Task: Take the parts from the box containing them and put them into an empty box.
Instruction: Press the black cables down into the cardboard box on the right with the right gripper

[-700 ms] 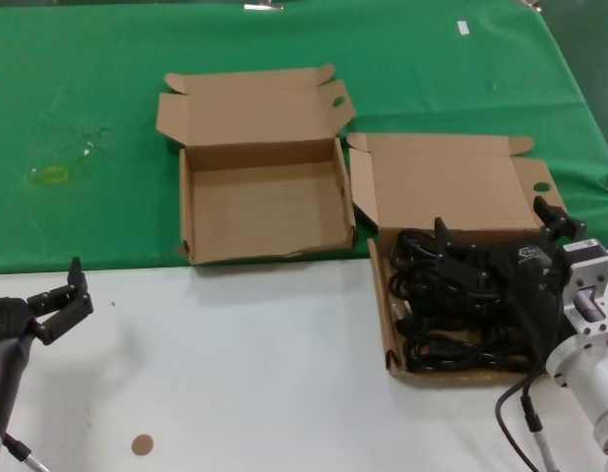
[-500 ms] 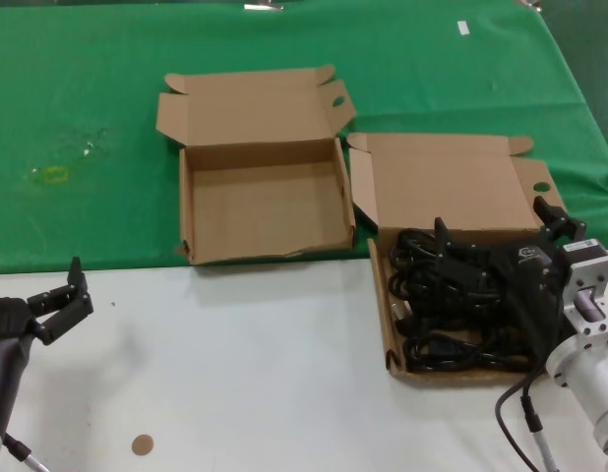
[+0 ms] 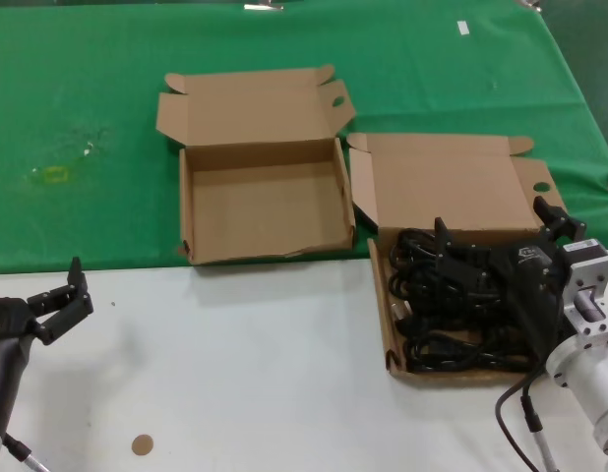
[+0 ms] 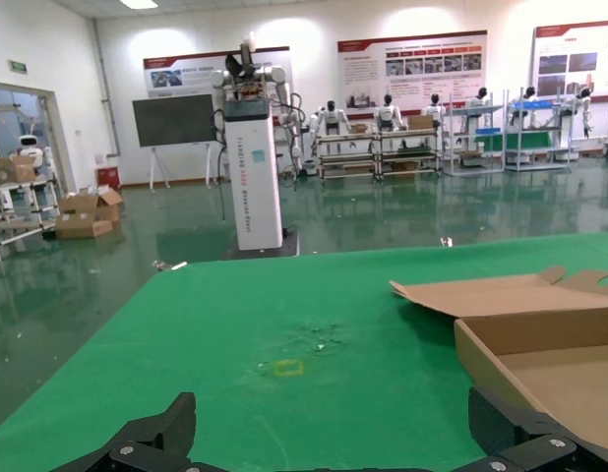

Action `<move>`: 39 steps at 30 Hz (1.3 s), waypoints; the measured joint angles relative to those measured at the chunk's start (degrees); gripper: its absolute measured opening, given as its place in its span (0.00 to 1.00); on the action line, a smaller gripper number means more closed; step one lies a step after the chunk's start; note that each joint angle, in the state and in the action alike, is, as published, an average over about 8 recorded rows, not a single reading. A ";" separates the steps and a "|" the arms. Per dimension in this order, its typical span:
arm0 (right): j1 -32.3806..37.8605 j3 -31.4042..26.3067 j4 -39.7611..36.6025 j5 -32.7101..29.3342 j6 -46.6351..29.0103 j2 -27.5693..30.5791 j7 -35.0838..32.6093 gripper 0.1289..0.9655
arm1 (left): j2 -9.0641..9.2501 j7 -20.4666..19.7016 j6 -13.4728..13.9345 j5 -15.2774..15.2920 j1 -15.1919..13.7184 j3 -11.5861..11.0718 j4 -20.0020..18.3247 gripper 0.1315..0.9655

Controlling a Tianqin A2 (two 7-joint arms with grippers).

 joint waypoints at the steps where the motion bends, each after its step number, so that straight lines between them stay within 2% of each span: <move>1: 0.00 0.00 0.00 0.00 0.00 0.00 0.00 1.00 | 0.00 0.00 0.00 0.00 0.00 0.00 0.00 1.00; 39: 0.00 0.00 0.00 0.00 0.00 0.00 0.00 1.00 | 0.00 0.00 0.00 0.00 0.00 0.00 0.00 1.00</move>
